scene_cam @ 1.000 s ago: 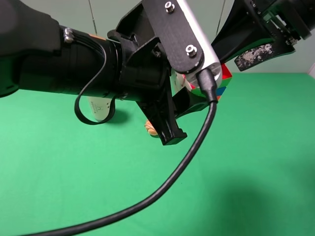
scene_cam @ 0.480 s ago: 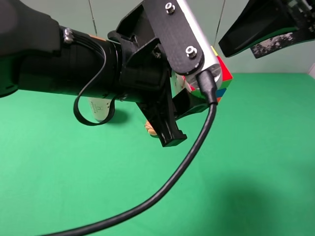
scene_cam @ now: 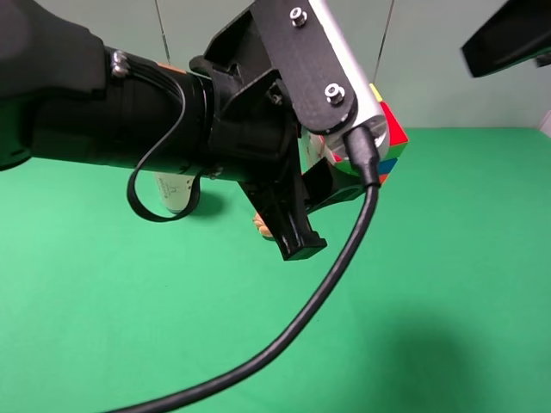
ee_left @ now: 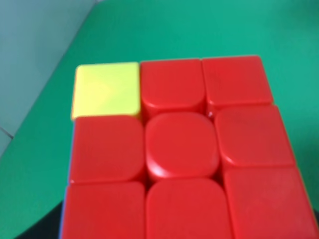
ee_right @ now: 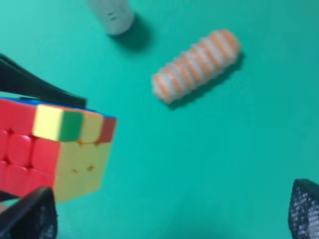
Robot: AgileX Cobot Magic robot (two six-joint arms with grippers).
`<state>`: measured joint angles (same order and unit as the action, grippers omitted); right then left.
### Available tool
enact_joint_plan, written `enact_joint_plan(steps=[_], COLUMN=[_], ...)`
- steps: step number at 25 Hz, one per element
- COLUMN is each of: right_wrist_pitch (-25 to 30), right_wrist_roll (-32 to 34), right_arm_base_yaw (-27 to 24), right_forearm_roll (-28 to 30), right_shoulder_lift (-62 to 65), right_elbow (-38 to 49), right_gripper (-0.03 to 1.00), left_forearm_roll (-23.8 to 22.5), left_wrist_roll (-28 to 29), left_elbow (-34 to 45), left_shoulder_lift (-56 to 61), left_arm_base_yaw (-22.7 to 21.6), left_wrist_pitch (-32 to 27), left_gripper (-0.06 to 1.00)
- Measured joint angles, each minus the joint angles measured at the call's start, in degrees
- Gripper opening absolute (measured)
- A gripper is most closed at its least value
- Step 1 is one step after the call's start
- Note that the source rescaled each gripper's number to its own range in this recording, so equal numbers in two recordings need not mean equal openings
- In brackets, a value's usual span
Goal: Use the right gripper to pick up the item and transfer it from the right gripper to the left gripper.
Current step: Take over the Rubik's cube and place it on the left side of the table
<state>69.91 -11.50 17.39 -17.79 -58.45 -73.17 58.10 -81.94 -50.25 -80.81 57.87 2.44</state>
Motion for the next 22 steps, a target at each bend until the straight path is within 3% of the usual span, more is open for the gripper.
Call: enact_joint_plan(steps=[8, 22], right_wrist_pitch=[0.0, -1.2], right_wrist_roll=[3.9, 5.0], right_arm_base_yaw=[0.0, 0.0], right_forearm_roll=[9.0, 13.3], right_shoulder_lift=[7.7, 31.7], right_elbow=[4.0, 22.8], right_gripper=[1.00, 1.00], left_forearm_roll=[0.0, 0.0], left_wrist_roll=[0.0, 0.0], left_elbow=[0.0, 0.0], left_shoulder_lift=[0.0, 0.0], left_arm_base_yaw=[0.0, 0.0], left_wrist_pitch=[-0.3, -2.4], left_gripper=[0.00, 0.00])
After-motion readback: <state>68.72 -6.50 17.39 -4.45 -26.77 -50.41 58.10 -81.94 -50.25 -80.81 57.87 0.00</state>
